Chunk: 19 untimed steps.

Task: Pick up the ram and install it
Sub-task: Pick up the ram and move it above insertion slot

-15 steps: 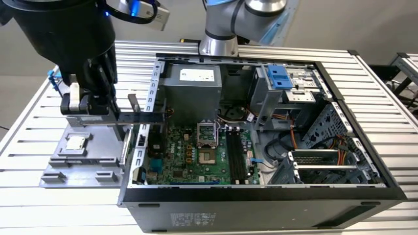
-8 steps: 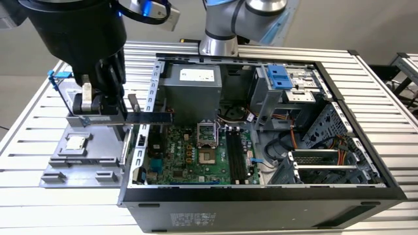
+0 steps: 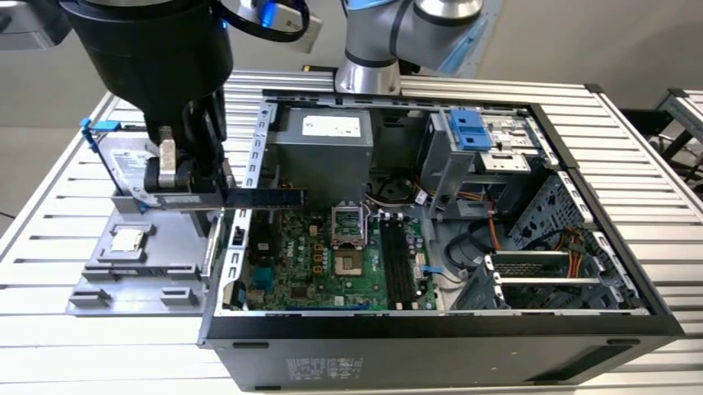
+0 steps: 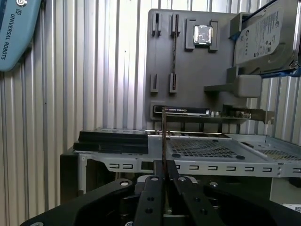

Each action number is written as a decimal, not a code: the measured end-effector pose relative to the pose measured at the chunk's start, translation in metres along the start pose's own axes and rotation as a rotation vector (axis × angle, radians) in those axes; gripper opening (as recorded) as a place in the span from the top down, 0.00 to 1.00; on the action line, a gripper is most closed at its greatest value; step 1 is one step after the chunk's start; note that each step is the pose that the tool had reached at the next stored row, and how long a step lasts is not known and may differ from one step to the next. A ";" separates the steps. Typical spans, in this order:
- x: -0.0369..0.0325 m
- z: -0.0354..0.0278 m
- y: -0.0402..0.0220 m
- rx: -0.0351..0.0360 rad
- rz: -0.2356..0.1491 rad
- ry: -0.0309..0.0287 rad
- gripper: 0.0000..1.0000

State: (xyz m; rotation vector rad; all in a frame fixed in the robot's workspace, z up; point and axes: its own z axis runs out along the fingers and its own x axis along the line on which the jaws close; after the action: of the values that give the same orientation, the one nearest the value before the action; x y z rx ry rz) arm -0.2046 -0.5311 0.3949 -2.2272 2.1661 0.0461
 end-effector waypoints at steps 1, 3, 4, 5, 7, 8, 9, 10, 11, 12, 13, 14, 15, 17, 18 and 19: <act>0.0000 0.0001 -0.0023 0.0001 0.000 -0.0001 1.00; 0.0002 0.0001 -0.0072 0.0000 0.000 -0.0001 1.00; 0.0003 0.0001 -0.0093 0.0001 0.000 -0.0002 1.00; 0.0003 0.0000 -0.0115 0.0000 0.000 0.0000 1.00; 0.0004 0.0001 -0.0158 0.0000 0.000 -0.0001 1.00; 0.0005 0.0001 -0.0179 0.0000 0.000 -0.0001 1.00; 0.0005 0.0001 -0.0196 0.0000 0.000 -0.0001 1.00; 0.0006 0.0001 -0.0215 0.0000 0.000 -0.0001 1.00; 0.0006 0.0001 -0.0233 0.0000 0.000 -0.0001 1.00; 0.0007 0.0001 -0.0249 0.0000 0.000 -0.0001 1.00; 0.0007 0.0001 -0.0269 0.0000 0.000 -0.0001 1.00; 0.0008 0.0001 -0.0286 0.0000 0.000 -0.0001 1.00; 0.0008 0.0001 -0.0301 0.0000 0.000 -0.0001 1.00; 0.0009 0.0001 -0.0336 0.0000 0.000 0.0000 1.00; 0.0010 0.0001 -0.0350 0.0000 0.000 -0.0001 1.00; 0.0010 0.0002 -0.0365 0.0000 0.000 -0.0001 1.00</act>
State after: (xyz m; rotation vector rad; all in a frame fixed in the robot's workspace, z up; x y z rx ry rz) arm -0.1681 -0.5311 0.3949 -2.2271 2.1661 0.0461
